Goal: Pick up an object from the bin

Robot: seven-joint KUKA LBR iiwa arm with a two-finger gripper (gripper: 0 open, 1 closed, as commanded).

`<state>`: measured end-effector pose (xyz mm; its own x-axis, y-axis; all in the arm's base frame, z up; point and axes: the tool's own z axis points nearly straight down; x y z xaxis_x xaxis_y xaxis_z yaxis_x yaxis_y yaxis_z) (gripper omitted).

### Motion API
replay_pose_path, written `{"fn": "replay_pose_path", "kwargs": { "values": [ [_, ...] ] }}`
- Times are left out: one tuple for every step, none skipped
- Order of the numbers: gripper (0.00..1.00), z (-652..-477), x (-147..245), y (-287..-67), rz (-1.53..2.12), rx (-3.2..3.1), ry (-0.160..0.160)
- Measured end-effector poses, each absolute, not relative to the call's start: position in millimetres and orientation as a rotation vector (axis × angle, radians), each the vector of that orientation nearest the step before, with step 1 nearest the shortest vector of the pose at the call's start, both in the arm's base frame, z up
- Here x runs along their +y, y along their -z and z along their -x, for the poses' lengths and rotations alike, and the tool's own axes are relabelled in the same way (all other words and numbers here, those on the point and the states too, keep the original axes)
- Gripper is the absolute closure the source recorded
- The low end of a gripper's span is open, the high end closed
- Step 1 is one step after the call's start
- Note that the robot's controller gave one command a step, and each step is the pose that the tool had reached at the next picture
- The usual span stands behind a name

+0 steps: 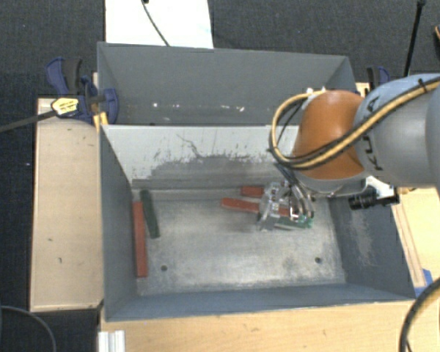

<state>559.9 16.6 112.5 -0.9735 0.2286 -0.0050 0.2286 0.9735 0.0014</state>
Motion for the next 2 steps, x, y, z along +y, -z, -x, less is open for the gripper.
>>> {"fn": "replay_pose_path", "kwargs": {
  "values": [
    [1.00,-555.7,3.4,-198.5,-0.368,3.110,-0.002],
    [1.00,-555.1,9.8,-322.2,-0.378,3.107,-0.003]
  ]
}}
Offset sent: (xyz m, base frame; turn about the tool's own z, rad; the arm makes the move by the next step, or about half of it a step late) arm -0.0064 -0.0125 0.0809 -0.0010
